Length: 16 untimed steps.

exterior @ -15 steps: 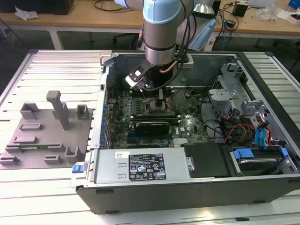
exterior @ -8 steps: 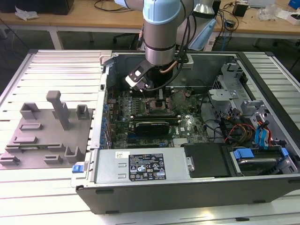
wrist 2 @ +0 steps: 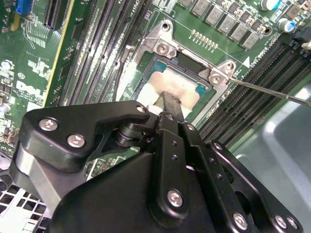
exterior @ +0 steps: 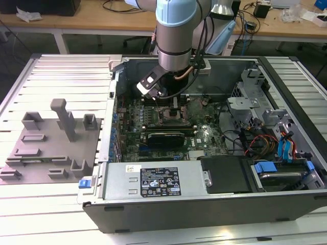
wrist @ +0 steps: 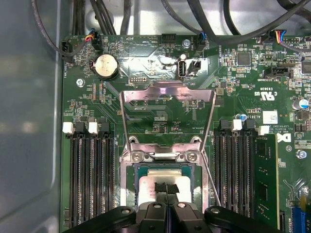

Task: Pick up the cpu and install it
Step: 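Place the cpu into insertion slot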

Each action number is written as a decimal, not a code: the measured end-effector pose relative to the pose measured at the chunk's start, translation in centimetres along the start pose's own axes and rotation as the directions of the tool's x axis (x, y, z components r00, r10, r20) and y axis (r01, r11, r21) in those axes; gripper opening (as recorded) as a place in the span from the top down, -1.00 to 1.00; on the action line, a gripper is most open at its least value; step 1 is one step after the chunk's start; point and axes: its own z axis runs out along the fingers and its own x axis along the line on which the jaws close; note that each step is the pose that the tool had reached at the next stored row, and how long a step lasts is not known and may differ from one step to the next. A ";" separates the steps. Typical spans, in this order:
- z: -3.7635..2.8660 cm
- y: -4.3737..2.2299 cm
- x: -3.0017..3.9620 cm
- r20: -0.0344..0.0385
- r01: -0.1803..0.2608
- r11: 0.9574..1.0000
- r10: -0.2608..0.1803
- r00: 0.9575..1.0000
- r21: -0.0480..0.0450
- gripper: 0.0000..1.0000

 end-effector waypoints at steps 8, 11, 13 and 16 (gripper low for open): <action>-3.78 0.26 -0.01 0.002 0.000 1.000 0.000 1.000 0.001 0.79; -4.60 0.32 -0.01 0.004 0.000 1.000 0.000 1.000 0.001 0.79; -4.61 0.32 -0.01 0.004 0.000 1.000 0.000 1.000 0.000 0.79; -4.64 0.35 -0.01 0.004 0.000 1.000 0.000 1.000 0.025 0.79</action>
